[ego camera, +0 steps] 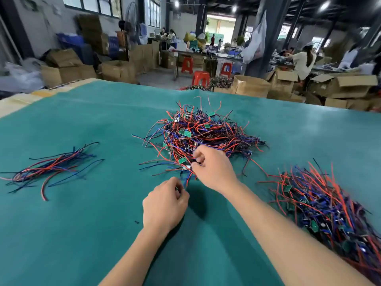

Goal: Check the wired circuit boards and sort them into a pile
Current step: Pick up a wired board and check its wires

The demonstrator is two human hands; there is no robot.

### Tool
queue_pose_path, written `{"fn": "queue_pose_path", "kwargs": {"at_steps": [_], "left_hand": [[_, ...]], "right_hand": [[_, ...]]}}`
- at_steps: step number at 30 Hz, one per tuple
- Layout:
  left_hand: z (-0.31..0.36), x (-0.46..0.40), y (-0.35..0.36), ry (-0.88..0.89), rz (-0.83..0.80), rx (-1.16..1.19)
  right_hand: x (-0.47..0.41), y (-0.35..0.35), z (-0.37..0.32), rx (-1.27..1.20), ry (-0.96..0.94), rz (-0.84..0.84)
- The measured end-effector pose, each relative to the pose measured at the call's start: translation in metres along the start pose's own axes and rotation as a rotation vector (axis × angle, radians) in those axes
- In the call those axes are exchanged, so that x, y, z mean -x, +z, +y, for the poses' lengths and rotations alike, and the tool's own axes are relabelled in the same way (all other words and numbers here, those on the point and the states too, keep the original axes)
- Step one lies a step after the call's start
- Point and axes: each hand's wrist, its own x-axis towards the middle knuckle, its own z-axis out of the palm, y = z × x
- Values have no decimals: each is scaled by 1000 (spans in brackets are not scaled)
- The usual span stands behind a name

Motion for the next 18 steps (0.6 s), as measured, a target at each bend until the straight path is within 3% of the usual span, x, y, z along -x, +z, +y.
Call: {"fn": "queue_pose_path", "kwargs": {"at_steps": [4, 8, 18], "left_hand": [[-3, -3, 2, 4, 18, -6], [-4, -4, 4, 2, 11, 13], [-7, -6, 4, 17, 17, 29]], "right_hand": [[-22, 30, -19, 69, 31, -59], [-24, 34, -10, 42, 46, 16], [-18, -7, 3, -288, 151, 212]]}}
